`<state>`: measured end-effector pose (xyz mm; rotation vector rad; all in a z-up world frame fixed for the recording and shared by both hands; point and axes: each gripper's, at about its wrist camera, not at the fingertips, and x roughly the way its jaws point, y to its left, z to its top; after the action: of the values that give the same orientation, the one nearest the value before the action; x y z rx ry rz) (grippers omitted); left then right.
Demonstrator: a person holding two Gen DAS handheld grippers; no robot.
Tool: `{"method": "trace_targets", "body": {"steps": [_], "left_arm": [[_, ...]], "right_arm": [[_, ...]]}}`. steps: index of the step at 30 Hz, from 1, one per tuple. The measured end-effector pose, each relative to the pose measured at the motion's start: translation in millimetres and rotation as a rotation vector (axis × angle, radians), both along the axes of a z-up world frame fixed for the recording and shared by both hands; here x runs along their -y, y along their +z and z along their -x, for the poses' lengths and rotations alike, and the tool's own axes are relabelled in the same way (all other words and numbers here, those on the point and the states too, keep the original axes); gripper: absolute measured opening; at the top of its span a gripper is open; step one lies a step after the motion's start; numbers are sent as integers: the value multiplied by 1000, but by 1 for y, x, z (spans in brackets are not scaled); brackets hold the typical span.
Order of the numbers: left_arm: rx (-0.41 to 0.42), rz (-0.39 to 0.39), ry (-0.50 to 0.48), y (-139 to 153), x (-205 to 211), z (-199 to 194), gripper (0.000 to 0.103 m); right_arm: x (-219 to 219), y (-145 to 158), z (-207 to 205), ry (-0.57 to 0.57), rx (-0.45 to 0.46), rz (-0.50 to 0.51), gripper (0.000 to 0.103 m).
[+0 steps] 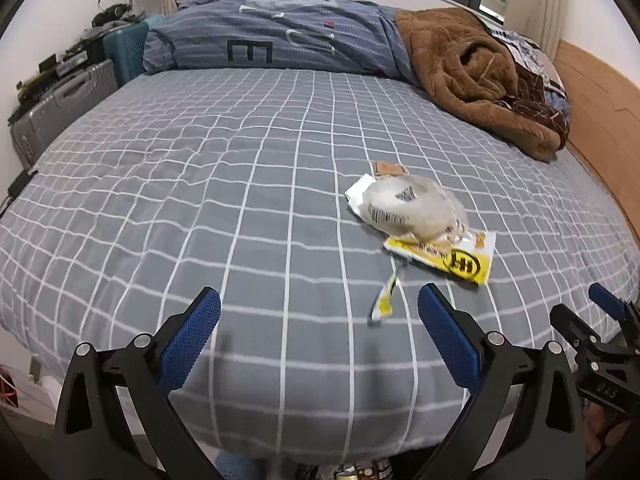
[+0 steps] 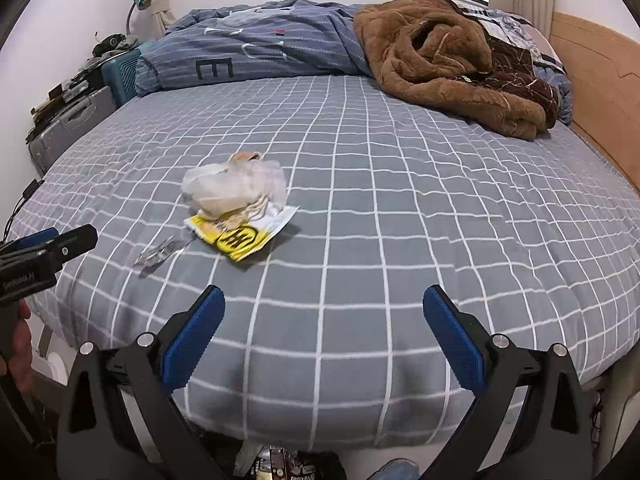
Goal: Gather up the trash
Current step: 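Move both tools back toward the white bag and yellow wrapper on the bed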
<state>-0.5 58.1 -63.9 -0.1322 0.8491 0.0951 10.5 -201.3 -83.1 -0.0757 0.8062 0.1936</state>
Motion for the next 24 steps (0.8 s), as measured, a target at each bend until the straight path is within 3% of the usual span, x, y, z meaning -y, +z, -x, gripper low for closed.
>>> {"method": "trace_targets", "body": {"steps": [24], "left_arm": [[-60,11,-124,-25,60,-124,95]], "right_arm": [[22,-6,-88,-23,-32,-4,94]]}}
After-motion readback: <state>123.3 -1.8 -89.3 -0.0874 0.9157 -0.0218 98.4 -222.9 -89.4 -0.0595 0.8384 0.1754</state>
